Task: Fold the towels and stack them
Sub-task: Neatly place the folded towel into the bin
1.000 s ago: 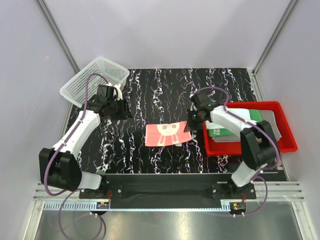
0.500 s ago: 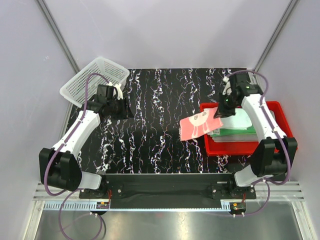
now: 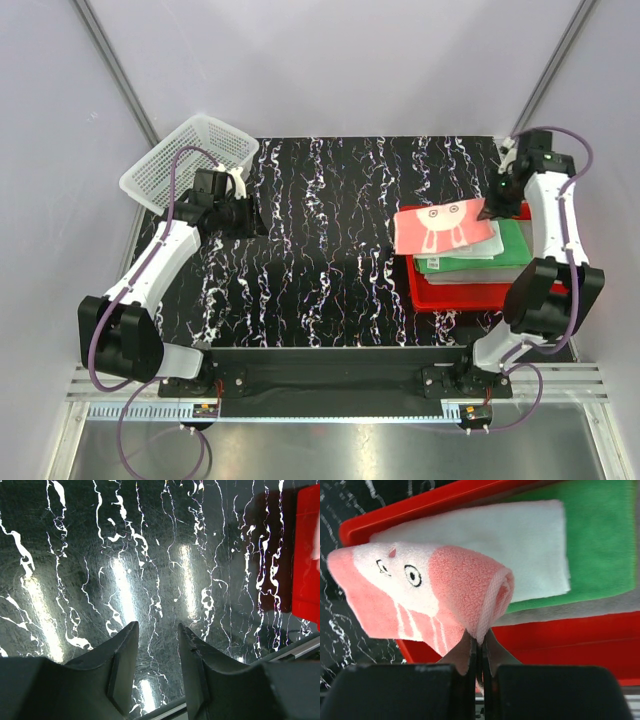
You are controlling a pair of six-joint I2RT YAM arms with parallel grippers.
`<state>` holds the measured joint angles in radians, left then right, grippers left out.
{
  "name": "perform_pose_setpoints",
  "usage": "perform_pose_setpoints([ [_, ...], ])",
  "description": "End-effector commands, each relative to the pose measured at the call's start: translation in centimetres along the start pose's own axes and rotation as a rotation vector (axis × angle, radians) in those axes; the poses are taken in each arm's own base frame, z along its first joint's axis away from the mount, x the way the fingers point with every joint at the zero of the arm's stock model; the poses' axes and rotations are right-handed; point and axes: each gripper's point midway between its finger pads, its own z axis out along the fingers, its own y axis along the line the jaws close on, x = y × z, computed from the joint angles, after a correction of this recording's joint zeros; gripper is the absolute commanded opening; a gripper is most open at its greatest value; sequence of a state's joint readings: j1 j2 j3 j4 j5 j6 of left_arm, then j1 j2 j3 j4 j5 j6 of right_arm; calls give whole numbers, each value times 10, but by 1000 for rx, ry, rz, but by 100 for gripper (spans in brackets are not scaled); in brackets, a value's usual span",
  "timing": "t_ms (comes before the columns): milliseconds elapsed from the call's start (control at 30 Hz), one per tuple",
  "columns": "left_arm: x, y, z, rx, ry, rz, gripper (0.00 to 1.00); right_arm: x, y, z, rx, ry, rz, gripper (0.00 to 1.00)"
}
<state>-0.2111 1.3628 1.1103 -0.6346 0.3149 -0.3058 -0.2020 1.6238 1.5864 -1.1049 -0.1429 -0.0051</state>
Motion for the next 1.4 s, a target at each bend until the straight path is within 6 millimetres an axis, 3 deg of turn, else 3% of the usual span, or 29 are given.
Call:
perform_pose_setpoints([
  [0, -21, -13, -7, 47, -48, 22, 42, -16, -36, -6, 54, -35, 30, 2],
  [67, -22, -16, -8, 55, -43, 23, 42, -24, -43, 1, 60, -39, 22, 4],
  [100, -22, -17, -8, 62, -41, 23, 42, -27, -53, 16, 84, -20, 25, 16],
  [133, -19, -16, -6, 65, -31, 19, 42, -32, -56, 19, 87, -10, 36, 24],
  [167, -18, -17, -5, 69, -34, 19, 42, -30, -60, 26, 88, 25, 49, 27],
  [200, -16, -16, -3, 70, -26, 15, 42, -28, -74, 38, 143, 68, 80, 37],
  [267, -11, -13, -1, 63, -12, 12, 42, -41, -89, 36, 195, 49, 120, 58],
  [333, -10, -12, -1, 57, -14, 14, 43, -52, -102, 33, 268, 32, 135, 86],
  [433, -12, -13, -4, 60, -31, 17, 44, -58, -103, 23, 297, -8, 188, 98],
  [533, -22, -20, -14, 77, -64, 35, 45, -65, -96, 0, 291, -88, 235, 100],
  [567, -25, -23, -17, 83, -72, 39, 45, -70, -80, -14, 227, -135, 262, 100],
  [633, -38, -37, -30, 132, -119, 61, 45, -74, -55, -25, 131, -185, 256, 100],
  [667, -45, -45, -36, 156, -144, 73, 45, -77, -25, -44, 46, -241, 246, 100],
  [733, -61, -66, -56, 232, -195, 104, 46, -73, 9, -50, -63, -274, 228, 100],
  [800, -72, -81, -72, 286, -243, 138, 49, -62, 70, -65, -263, -302, 162, 100],
  [833, -80, -93, -87, 325, -283, 164, 50, -57, 87, -70, -299, -310, 146, 100],
  [867, -86, -99, -95, 343, -315, 182, 58, -52, 107, -86, -353, -336, 138, 100],
  [933, -94, -111, -117, 371, -371, 218, 70, -32, 161, -90, -489, -333, 39, 100],
  [967, -97, -115, -125, 381, -390, 235, 96, -19, 182, -108, -592, -340, -8, 100],
  [1000, -96, -118, -131, 388, -400, 251, 99, -17, 196, -118, -666, -370, -52, 100],
  [1033, -95, -120, -137, 396, -408, 263, 99, 0, 202, -111, -711, -333, -66, 100],
  [1067, -92, -123, -147, 403, -434, 278, 99, 7, 204, -128, -754, -358, -47, 100],
  [1100, -90, -123, -151, 405, -451, 283, 99, 13, 201, -120, -754, -367, -24, 100],
  [1133, -91, -124, -157, 407, -486, 297, 99, 16, 200, -125, -762, -388, -10, 100],
  [1167, -81, -123, -162, 413, -504, 305, 99, 20, 196, -143, -771, -453, -16, 100],
  [1200, -76, -122, -165, 417, -522, 313, 99, 24, 191, -141, -759, -473, -16, 100],
  [1267, -69, -120, -180, 404, -591, 328, 99, 27, 177, -160, -711, -590, -18, 100],
  [1300, -60, -112, -170, 389, -575, 306, 99, 30, 171, -161, -689, -620, -25, 100],
  [1367, -51, -101, -171, 343, -597, 291, 99, 30, 149, -170, -588, -724, -34, 100],
])
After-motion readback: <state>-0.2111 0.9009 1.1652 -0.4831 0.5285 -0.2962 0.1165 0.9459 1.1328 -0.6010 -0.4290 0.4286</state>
